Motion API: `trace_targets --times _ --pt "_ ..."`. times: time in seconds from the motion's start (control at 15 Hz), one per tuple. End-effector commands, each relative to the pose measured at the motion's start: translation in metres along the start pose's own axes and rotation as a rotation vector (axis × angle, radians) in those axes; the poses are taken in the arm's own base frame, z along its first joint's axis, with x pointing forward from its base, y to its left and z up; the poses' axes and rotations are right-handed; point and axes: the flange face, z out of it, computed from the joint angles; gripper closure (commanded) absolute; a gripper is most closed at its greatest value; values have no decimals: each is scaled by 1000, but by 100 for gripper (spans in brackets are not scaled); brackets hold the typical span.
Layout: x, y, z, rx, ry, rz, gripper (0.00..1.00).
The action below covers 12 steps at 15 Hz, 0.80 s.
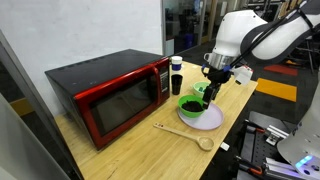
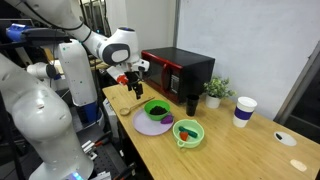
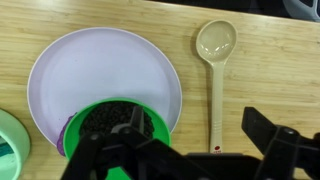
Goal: Open the microwave door, place the dark green bowl in it, then close the microwave door
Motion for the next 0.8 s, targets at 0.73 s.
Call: trace_targets --times 0.73 --pt "8 5 28 -5 -26 -65 0"
